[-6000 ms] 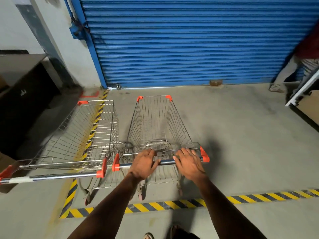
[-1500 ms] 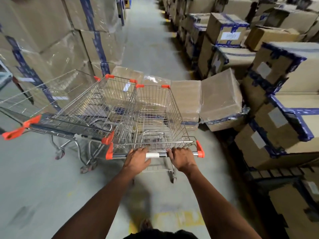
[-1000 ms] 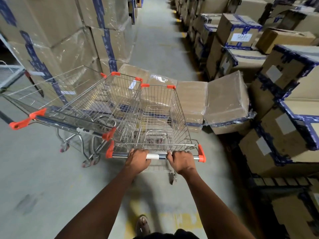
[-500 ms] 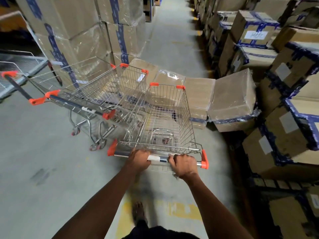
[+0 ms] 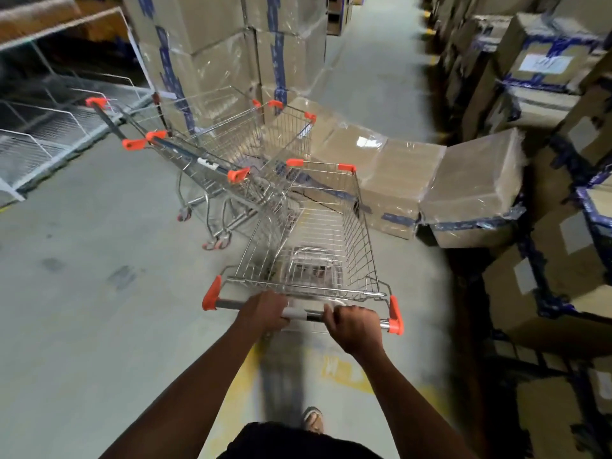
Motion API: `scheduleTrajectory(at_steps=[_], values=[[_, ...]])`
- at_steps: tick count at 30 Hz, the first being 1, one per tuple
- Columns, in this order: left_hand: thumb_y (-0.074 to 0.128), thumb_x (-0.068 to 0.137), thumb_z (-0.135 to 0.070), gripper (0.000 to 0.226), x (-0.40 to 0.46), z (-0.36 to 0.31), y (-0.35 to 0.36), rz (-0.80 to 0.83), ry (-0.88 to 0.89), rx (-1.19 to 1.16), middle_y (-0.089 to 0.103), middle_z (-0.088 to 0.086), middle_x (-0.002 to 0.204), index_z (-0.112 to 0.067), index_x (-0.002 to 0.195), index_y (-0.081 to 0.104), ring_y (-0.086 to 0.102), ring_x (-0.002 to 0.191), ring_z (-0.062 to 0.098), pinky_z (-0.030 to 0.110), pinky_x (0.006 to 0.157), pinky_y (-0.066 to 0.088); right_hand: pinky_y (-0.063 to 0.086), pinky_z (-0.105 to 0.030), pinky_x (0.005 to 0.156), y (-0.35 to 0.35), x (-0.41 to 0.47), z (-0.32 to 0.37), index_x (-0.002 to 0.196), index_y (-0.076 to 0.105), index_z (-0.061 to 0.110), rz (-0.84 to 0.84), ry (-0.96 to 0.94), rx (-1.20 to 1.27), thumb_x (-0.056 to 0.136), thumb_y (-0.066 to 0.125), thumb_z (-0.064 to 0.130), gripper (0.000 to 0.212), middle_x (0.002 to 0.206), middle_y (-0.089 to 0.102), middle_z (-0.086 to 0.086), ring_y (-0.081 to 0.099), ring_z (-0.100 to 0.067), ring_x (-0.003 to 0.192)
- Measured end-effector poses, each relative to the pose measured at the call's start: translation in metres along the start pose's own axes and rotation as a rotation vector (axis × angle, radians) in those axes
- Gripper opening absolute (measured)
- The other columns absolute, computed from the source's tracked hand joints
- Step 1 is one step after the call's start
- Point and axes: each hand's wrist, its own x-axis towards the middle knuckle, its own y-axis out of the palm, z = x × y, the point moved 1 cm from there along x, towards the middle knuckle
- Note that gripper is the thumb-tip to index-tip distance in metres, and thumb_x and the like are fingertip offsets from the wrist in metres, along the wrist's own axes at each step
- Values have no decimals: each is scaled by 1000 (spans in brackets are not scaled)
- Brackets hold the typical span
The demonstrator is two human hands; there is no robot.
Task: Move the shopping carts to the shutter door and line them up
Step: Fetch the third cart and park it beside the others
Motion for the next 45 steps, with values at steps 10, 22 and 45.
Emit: scheduleTrajectory(at_steps=[10, 22, 45], values=[[62, 88, -44, 38, -155, -46, 47, 13, -77, -85, 67, 9, 117, -15, 113, 66, 63, 111, 29, 38, 89, 48, 21, -28, 49, -21, -121, 20, 53, 55, 18, 30, -175, 12, 100, 45, 51, 58, 45, 53, -4, 53, -29, 38], [63, 84, -52, 42, -325, -119, 123, -25, -290, -217, 70, 7, 107, -18, 108, 68, 66, 101, 27, 35, 81, 52, 23, -27, 45, -45, -254, 24, 53, 55, 22, 83, -442, 44, 98, 45, 54, 57, 44, 51, -1, 49, -23, 35], [60, 84, -46, 37, -490, -289, 174, -32, -887, -406, 74, 5, 89, -16, 101, 71, 70, 81, 21, 27, 67, 50, 30, -29, 53, -74, -344, 31, 67, 72, 13, 208, -1007, 33, 97, 38, 54, 61, 60, 68, -7, 65, -26, 53]])
